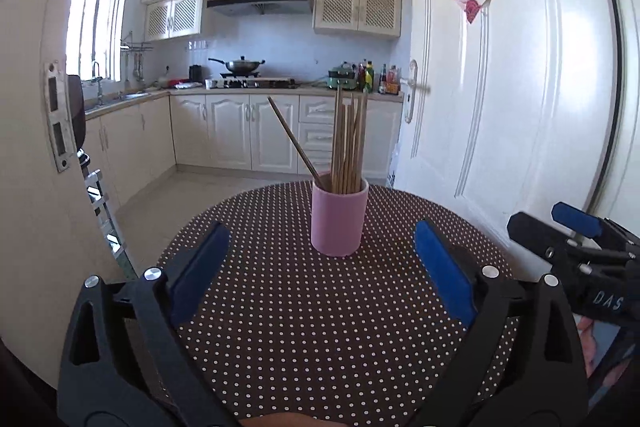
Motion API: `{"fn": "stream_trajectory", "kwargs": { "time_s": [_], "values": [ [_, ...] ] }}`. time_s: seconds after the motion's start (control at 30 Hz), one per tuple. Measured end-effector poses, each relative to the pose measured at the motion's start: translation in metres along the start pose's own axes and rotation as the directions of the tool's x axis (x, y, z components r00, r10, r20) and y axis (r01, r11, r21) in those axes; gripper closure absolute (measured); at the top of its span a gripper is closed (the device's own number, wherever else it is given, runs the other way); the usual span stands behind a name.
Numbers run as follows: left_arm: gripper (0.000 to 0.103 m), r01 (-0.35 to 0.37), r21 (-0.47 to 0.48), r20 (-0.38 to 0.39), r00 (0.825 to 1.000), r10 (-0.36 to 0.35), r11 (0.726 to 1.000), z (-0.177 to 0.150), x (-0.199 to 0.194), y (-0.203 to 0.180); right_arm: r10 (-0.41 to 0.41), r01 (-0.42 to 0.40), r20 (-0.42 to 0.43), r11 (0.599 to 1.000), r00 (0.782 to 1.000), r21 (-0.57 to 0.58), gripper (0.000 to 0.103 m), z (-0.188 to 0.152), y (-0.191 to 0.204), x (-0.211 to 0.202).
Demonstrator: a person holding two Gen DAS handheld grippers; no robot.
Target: Organize utensils
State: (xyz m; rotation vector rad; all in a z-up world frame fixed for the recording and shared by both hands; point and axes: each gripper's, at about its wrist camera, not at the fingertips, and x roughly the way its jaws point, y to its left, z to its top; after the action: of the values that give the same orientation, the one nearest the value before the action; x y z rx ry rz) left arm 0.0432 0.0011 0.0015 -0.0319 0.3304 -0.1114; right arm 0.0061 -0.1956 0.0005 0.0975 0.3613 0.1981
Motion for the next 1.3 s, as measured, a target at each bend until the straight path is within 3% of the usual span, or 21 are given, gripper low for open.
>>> {"fn": "stream_trajectory", "kwargs": {
  "time_s": [0.53, 1.3],
  "values": [
    [0.008, -0.002, 0.011, 0.063, 0.998, 0.001, 1.000, 0.000, -0.019, -0.002, 0.022, -0.022, 0.042, 1.000, 0.999, 0.005, 0.008, -0.004, 0.010, -0.018],
    [0.008, -0.018, -0.006, 0.032, 0.999, 0.018, 1.000, 0.003, -0.011, 0.001, 0.017, -0.017, 0.016, 1.000, 1.000, 0.016, 0.008, -0.003, 0.011, -0.012]
  ]
}}
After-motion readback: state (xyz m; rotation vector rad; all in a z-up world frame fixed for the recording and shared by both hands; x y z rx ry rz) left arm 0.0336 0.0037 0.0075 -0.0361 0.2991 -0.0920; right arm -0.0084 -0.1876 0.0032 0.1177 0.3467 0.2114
